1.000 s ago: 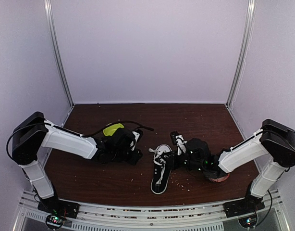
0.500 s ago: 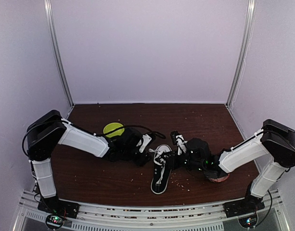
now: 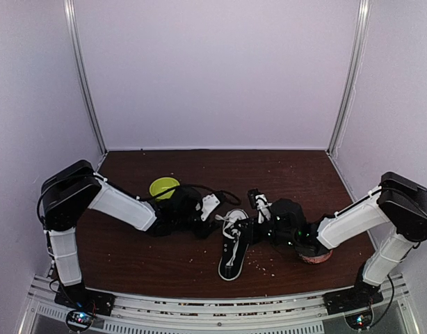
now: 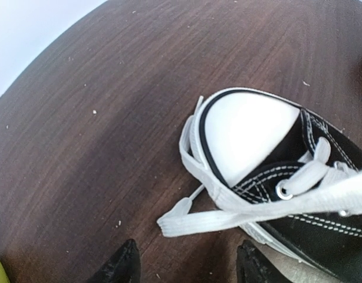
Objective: Tie the shoes
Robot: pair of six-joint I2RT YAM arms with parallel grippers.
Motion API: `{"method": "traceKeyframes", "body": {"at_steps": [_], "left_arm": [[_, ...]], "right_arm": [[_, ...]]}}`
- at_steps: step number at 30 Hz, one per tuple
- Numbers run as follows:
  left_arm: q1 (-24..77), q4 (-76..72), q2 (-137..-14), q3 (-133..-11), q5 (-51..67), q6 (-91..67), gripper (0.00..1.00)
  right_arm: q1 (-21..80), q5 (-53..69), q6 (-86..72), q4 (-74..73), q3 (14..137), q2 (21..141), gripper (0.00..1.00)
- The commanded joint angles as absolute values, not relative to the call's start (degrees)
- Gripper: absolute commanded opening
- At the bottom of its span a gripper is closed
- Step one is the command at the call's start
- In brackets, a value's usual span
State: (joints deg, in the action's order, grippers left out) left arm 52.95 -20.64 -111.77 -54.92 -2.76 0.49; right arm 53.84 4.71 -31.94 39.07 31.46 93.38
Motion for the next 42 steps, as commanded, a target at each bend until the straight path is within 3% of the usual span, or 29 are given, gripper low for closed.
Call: {"method": "traceKeyframes", "body": {"at_steps": [1,22,25,31,38,42], "left_arm": [[52.7,-30.7,-112.9,-52.7,-1.3,7.7,0.58],[52.7,-30.1,-116.8,-57.2,-2.1,15.0,0.53],[52.7,-30.1,-116.8,-57.4,-2.6,15.0,0.43],[52.8,-26.1,-116.0,-58.2,-3.1,13.3,0.00],[53.3,-22.0,-110.1,-54.8,-3.4,3.5,0.00],[54.3,-19.7,-105.9,-51.4,-3.2,-1.8,0.00]], "right_arm": [[53.1,4.7,-32.2,39.1,31.8,91.8,0.00],[52.0,5.8,-32.9,39.1,31.9,92.3,0.00],[51.9,5.9,-33.0,39.3,31.8,92.5,0.00],[51.8,6.0,-33.0,39.3,31.7,92.4,0.00],[51.8,9.1,-31.7,33.2,31.5,89.6,0.01],[51.8,10.1,-31.0,28.4,28.5,84.3,0.25]]}}
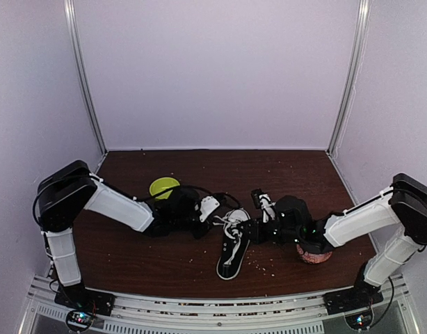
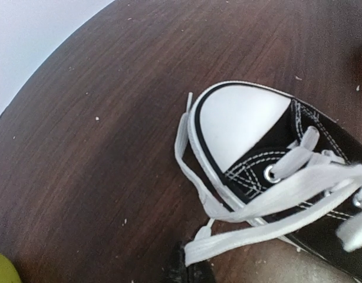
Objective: Tie the shoes
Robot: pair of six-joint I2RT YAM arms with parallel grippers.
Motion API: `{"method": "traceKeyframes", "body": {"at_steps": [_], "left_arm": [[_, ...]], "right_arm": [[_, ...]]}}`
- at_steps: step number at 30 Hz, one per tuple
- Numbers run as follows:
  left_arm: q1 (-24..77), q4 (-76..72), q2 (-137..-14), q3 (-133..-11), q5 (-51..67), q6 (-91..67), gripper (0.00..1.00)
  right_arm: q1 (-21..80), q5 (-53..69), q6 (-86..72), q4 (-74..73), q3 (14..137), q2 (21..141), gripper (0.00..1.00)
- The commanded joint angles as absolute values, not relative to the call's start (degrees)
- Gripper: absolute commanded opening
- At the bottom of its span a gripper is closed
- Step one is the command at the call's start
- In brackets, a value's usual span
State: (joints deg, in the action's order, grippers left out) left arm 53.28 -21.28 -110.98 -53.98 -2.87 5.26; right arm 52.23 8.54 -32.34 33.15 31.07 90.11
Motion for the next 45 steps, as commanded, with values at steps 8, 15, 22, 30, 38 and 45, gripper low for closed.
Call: {"method": "traceKeyframes", "body": {"at_steps": [8,15,22,30,38,45], "left_arm": [[57.3,-11.1,-100.2,-46.4,1.5,-9.4,0.00],[61.5,-5.4,-96.5,-43.6,7.0,-13.5,0.00],[62.9,-7.4,-96.7,-42.1,9.3,-18.6,0.00],[63.8,-10.4,-95.7,-39.6,7.6,-20.0,0.00],[65.3,-10.5,-96.2,-40.0,5.8,-19.8,0.00],[65.7,-10.2,-96.6,-40.3,5.3,-19.3,0.00]], "right_arm": [[51.4,4.7,-26.7,14.5,25.4,70.6,0.55],[51.4,-2.6,-26.1,-3.6,39.3,73.9,0.58],[51.8,-0.1,-24.6,-20.0,58.6,85.0,0.57],[52.5,7.7,-20.9,-33.1,76.5,99.3,0.55],[56.1,8.5,-18.2,-42.1,88.6,112.1,0.54],[56.6,8.3,-14.8,-47.2,95.7,119.3,0.49]]}}
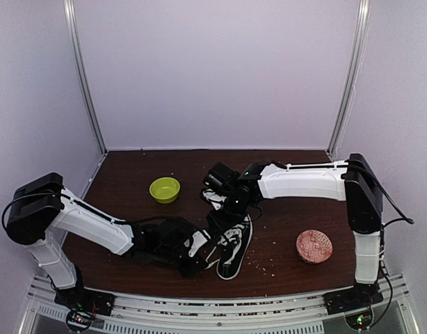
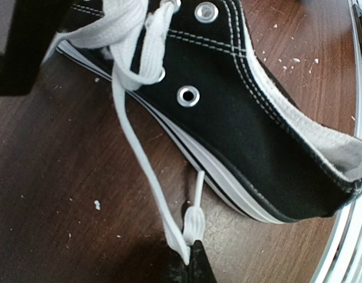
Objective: Tie the shoes
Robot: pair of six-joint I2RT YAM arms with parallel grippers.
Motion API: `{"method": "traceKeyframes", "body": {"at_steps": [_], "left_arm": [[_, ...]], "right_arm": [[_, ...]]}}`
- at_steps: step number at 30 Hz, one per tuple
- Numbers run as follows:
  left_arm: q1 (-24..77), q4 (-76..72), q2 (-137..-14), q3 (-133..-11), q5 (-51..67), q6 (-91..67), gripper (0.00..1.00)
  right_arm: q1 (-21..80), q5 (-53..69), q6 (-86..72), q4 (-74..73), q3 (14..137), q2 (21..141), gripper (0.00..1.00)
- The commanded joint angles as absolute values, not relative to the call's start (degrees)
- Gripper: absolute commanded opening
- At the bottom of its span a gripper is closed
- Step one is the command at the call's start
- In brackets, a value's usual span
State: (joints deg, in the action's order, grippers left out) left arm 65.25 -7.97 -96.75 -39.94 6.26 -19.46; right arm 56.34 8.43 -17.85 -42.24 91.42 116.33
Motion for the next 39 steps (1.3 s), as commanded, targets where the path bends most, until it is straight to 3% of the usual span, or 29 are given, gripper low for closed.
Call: {"method": "traceKeyframes", "body": {"at_steps": [1,7,39], "left_arm": [[65.8,-10.2,-96.7,-40.5,5.2,-19.3,0.00],[66.0,-10.0,-96.7,-40.8,5.0,-19.2,0.00],[68.6,-15.2,-94.9,-32.9,-8.1,-20.4,0.00]], "right_arm": [[56.7,8.1,-14.2,-48.2,96.8,120.3,0.49],[57.0,8.2,-10.6,-52.8,101.6,125.2,0.41],[54.1,4.6,-13.1,-59.4,108.2,133.6,0.34]]}}
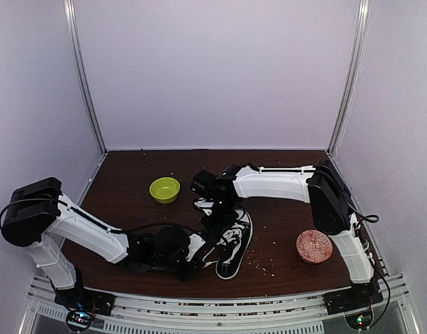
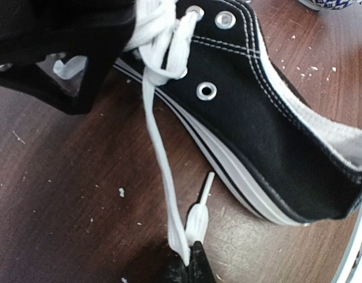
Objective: Tie the shoes
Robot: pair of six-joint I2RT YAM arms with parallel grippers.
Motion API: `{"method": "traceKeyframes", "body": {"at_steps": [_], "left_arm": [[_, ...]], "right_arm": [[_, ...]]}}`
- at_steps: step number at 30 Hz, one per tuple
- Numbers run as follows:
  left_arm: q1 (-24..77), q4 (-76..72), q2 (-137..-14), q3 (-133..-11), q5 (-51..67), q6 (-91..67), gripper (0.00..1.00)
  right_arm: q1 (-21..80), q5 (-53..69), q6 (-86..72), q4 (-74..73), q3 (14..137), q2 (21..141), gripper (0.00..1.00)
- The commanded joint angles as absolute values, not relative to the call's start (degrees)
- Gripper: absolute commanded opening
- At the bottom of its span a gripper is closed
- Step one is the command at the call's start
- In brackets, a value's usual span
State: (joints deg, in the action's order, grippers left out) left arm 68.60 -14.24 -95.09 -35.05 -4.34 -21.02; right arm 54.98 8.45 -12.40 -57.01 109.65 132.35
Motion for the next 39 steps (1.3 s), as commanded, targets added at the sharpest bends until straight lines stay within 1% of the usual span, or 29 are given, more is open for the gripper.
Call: {"method": "traceKeyframes", "body": {"at_steps": [1,2,3,4,6,7,11,16,20,25,31,39], "left_arm": [[68.6,-15.2,-94.9,-32.8,-8.3,-20.4,0.00],[68.7,-15.2,-94.9,-32.7,-8.3,-20.5,0.00],[68.6,-15.2,-95.0,-32.7,-8.4,-20.5,0.00],[68.7,-15.1,-95.0,-32.7,-8.4,-20.5,0.00],[68.7,-15.1,-95.0,-32.8,-8.4,-20.7,0.00],[68.7,-15.1,-95.0,-32.9,-8.5,-20.7,0.00],[68.7,-14.7,-94.6,-33.6,-8.9,-21.2,0.00],[68.7,-14.1,-93.2,-34.4,-9.3,-21.8,0.00],[68.6,-13.4,-92.0,-34.3,-11.0,-23.4,0.00],[67.5,-8.3,-89.2,-34.7,-15.4,-28.1,0.00],[61.4,-1.9,-83.1,-34.6,-16.4,-32.0,0.00],[52.6,2.1,-78.3,-33.3,-14.0,-29.3,0.00]], "right_arm": [[53.9,4.8,-12.7,-59.5,108.2,133.5,0.33],[53.7,4.9,-12.2,-59.5,108.2,133.4,0.31],[53.8,4.8,-11.9,-59.4,108.2,133.3,0.26],[53.7,4.8,-11.6,-59.5,108.3,133.2,0.20],[53.7,5.5,-11.6,-59.2,108.3,132.8,0.05],[53.6,6.0,-11.9,-58.6,108.0,132.2,0.01],[52.8,8.8,-14.2,-54.3,105.9,127.6,0.00],[51.4,8.2,-18.1,-49.9,101.4,118.1,0.00],[50.7,6.5,-21.4,-44.7,91.3,109.6,0.00],[50.2,4.6,-25.9,-38.2,77.6,101.0,0.00],[50.1,2.3,-32.2,-30.4,63.7,92.7,0.00],[48.8,-1.4,-37.0,-26.5,54.7,85.5,0.00]]}}
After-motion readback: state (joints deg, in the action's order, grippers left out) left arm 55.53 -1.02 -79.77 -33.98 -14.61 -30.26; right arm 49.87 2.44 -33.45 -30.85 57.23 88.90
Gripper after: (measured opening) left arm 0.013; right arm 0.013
